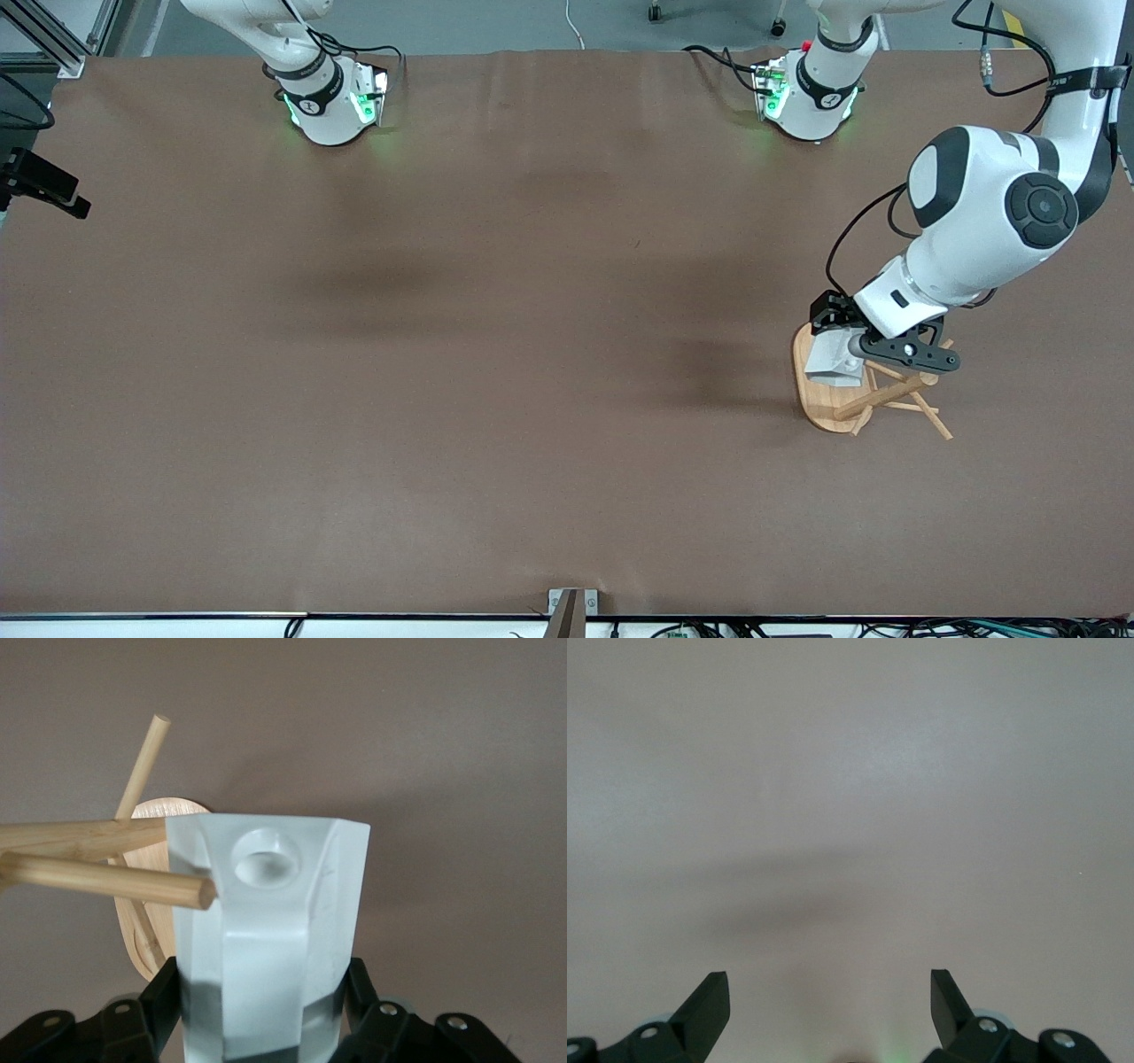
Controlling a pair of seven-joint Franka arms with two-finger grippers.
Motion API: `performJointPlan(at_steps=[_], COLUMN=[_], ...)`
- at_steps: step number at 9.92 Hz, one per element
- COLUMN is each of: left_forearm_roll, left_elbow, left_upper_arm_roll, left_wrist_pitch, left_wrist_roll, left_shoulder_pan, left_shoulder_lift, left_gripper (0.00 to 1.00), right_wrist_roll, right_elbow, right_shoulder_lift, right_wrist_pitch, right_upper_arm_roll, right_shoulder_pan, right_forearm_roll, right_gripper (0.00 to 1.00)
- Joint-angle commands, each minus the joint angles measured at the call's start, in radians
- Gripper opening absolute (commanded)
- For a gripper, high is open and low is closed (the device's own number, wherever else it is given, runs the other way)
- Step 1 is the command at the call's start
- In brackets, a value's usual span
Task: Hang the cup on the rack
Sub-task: 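Carry the cup with the left gripper and hook its handle onto a rack peg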
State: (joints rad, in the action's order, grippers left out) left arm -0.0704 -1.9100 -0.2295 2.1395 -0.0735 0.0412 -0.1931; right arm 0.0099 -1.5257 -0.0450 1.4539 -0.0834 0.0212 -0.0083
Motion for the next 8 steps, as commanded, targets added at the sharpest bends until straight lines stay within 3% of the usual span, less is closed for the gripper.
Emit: performJointPlan(at_steps=[1,4,6,7,8], left_forearm_roll=[-0.012,-0.017,-0.058,-0.058,-0.06], left_elbow=[0.022,0.034,0.034,0.034,0.035], left_upper_arm_roll=[0.03,0.05,0.05,0.061,0.079], left_wrist_pitch=[0.013,0.014,0.022,0.022,0.022], left_wrist_roll=[-0.064,-0.084,-0.083,-0.083,-0.084], left_shoulder_pan=[-0.003,-0.004,-0.004,-0.004,-0.007], left_shoulder_lift=[-0.039,-0.046,-0.063,-0.068,-0.069], left_gripper=[0.01,0.01,0.09,0.26,0.62], right_wrist_roll=[-0.004,-0.001,0.001,0.001,0.001], right_elbow=[0.015,0.01,0.01,0.007,0.009], right_shoulder_lift=[0.008,0.007,0.007,0.007,0.007], right_wrist_pitch=[-0.045,-0.061,-0.06,-0.061,-0.063], right_upper_arm_roll=[0.005,0.005,0.005,0.005,0.004], right_shoulder_pan=[0.017,0.034,0.034,0.036,0.045], right_forearm_roll=[-0.002,0.024,0.024,0.03,0.046], right_gripper=[1.0,1.0,1.0,1.0,1.0])
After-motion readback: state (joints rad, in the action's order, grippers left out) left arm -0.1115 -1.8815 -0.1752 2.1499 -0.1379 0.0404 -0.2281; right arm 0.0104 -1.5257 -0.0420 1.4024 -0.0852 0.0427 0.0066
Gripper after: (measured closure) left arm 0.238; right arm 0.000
